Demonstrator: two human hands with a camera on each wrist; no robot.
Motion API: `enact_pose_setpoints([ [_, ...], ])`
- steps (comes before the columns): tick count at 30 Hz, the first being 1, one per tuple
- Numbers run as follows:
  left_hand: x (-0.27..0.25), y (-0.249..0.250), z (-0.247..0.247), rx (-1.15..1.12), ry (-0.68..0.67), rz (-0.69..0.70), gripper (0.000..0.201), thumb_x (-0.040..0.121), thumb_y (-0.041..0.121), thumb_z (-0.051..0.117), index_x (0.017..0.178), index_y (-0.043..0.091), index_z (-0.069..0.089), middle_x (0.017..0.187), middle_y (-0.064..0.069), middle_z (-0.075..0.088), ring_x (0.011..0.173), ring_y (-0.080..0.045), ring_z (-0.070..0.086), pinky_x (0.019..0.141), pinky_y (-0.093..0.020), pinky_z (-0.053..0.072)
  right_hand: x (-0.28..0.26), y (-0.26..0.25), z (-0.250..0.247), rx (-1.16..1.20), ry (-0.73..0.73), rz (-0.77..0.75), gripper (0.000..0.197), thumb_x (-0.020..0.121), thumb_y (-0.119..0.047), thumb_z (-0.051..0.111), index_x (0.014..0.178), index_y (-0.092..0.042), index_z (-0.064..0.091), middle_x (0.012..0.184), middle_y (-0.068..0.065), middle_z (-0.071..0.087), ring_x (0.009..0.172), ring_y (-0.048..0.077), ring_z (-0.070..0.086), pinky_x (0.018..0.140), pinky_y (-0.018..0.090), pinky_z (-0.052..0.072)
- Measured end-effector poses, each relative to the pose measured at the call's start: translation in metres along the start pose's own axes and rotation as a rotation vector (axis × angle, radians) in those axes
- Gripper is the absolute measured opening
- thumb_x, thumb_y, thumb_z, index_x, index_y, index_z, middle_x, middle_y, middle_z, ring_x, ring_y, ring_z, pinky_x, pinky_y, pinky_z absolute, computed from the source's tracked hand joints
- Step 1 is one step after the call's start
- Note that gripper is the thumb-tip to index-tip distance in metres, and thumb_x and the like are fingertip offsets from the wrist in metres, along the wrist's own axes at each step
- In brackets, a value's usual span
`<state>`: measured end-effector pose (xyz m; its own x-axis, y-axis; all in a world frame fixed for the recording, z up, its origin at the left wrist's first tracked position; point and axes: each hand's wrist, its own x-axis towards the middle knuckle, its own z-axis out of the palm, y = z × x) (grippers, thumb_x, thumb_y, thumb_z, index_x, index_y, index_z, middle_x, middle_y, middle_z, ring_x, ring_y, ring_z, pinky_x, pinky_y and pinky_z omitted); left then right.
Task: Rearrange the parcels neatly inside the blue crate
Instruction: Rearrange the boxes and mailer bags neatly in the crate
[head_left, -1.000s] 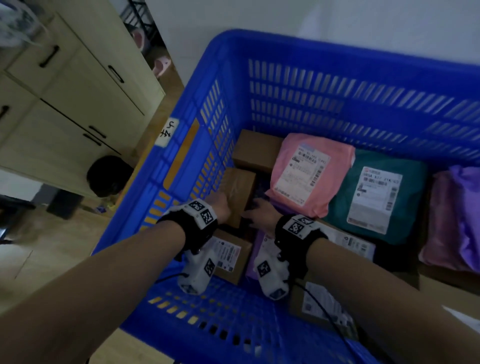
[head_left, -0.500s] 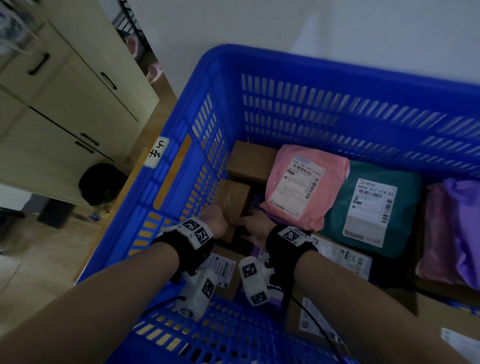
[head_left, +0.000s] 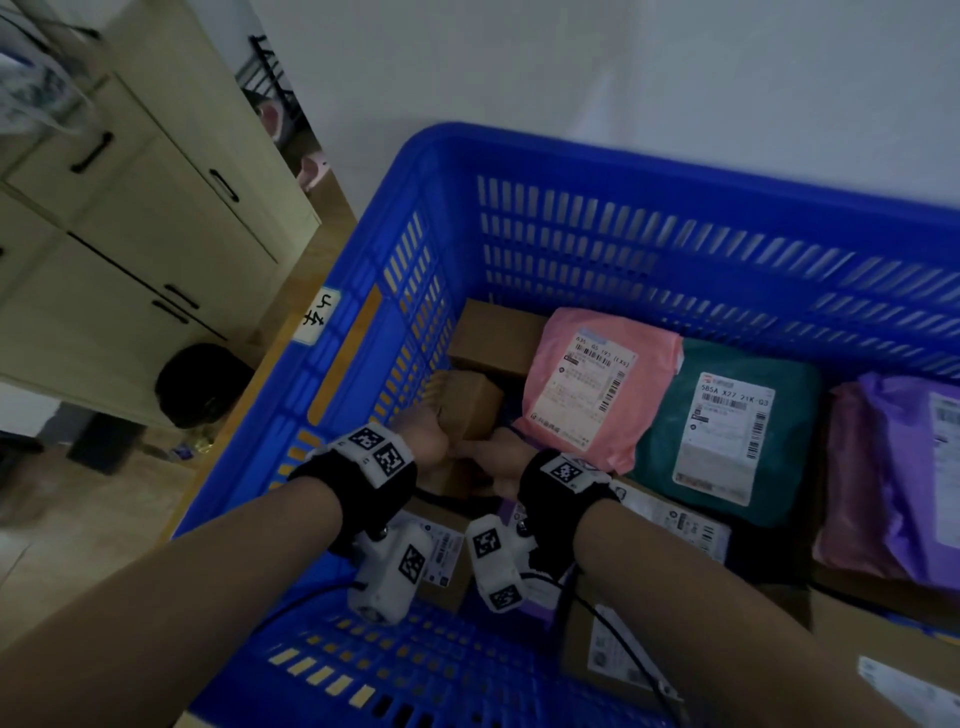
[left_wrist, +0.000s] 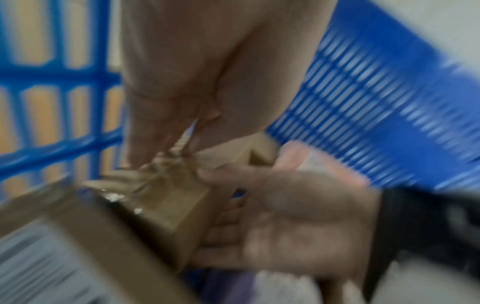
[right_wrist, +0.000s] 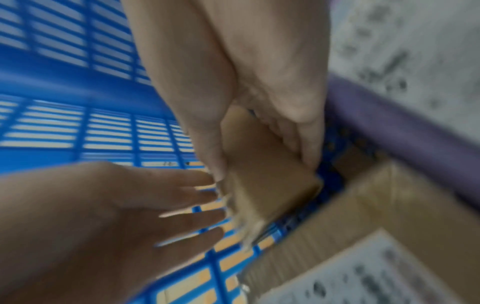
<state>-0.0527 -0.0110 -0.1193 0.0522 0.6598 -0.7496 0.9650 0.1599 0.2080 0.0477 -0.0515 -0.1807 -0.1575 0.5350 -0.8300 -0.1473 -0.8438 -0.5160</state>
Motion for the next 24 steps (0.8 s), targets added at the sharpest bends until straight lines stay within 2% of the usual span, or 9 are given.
enact_pose_setpoints([
  [4,-0.016,0.014,-0.024,-0.017,0.027,0.079,0.025,0.094,0.005,0.041,0.091,-0.011,0.059,0.092,-0.032,0.055,0.089,-0.036,0.060,0.046,-0.021,0.032,-0.023,-0.014,-0.009,-0.063,-0.036,-0.051,0.048,0.084,-0.020,0.070,0.126,-0.002,0.054,0.118,0.011,0.063,0.103,0.023,0.059,0.096,0.042,0.050],
  [8,-0.023,0.022,-0.040,-0.097,0.147,0.138,0.028,0.096,0.009,0.038,0.070,0.001,0.047,0.070,-0.012,0.047,0.059,-0.020,0.046,0.044,-0.019,0.032,-0.051,-0.028,-0.023,-0.091,-0.045,-0.136,0.045,0.086,-0.018,0.068,0.126,-0.003,0.056,0.107,0.009,0.067,0.088,0.018,0.063,0.070,0.032,0.056],
  [10,-0.025,0.027,-0.041,-0.220,0.172,0.227,0.025,0.096,0.017,0.044,0.105,0.000,0.059,0.102,-0.017,0.061,0.086,-0.026,0.058,0.074,-0.025,0.049,-0.073,-0.035,-0.031,-0.086,-0.034,-0.190,0.033,0.088,-0.018,0.065,0.119,-0.009,0.058,0.091,0.002,0.065,0.079,0.013,0.060,0.068,0.030,0.054],
  [11,-0.024,0.029,-0.042,-0.305,0.185,0.258,0.038,0.095,0.024,0.048,0.128,0.005,0.052,0.127,-0.015,0.056,0.111,-0.027,0.056,0.095,-0.031,0.047,-0.080,-0.040,-0.035,-0.078,-0.029,-0.206,0.025,0.089,-0.019,0.064,0.112,-0.012,0.059,0.086,0.001,0.063,0.077,0.013,0.059,0.070,0.031,0.053],
  [13,-0.037,0.037,-0.041,-0.463,0.163,0.354,0.065,0.087,0.042,0.058,0.143,0.017,0.038,0.146,-0.006,0.044,0.132,-0.023,0.045,0.112,-0.039,0.035,-0.101,-0.047,-0.045,-0.075,0.022,-0.274,0.019,0.090,-0.022,0.063,0.106,-0.013,0.060,0.085,0.003,0.062,0.076,0.015,0.060,0.073,0.033,0.054],
  [15,-0.050,0.047,-0.039,-0.592,0.102,0.413,0.093,0.063,0.065,0.068,0.143,0.029,0.037,0.145,0.001,0.045,0.131,-0.019,0.046,0.110,-0.041,0.038,-0.120,-0.053,-0.054,-0.075,0.064,-0.354,0.033,0.092,-0.030,0.060,0.117,-0.009,0.057,0.095,0.006,0.064,0.084,0.019,0.062,0.078,0.034,0.055],
  [17,-0.060,0.055,-0.038,-0.714,0.058,0.464,0.105,0.050,0.068,0.075,0.142,0.036,0.037,0.142,0.004,0.048,0.126,-0.019,0.050,0.105,-0.044,0.044,-0.135,-0.056,-0.062,-0.057,0.079,-0.407,0.043,0.093,-0.037,0.056,0.126,-0.009,0.055,0.110,0.010,0.064,0.097,0.023,0.061,0.085,0.037,0.054],
  [21,-0.072,0.065,-0.036,-0.847,0.030,0.515,0.110,0.045,0.056,0.085,0.142,0.039,0.035,0.133,-0.003,0.057,0.112,-0.024,0.062,0.094,-0.046,0.052,-0.162,-0.055,-0.077,0.047,0.073,-0.497,0.036,0.099,-0.036,0.043,0.128,-0.016,0.053,0.112,0.007,0.060,0.102,0.024,0.058,0.094,0.042,0.049],
  [24,-0.086,0.067,-0.039,-1.006,-0.078,0.515,0.076,0.074,0.034,0.076,0.139,0.041,0.038,0.129,-0.006,0.059,0.108,-0.028,0.063,0.081,-0.045,0.056,-0.170,-0.050,-0.085,0.106,0.089,-0.556,0.037,0.100,-0.034,0.041,0.133,-0.019,0.052,0.124,0.005,0.060,0.113,0.019,0.056,0.099,0.041,0.044],
])
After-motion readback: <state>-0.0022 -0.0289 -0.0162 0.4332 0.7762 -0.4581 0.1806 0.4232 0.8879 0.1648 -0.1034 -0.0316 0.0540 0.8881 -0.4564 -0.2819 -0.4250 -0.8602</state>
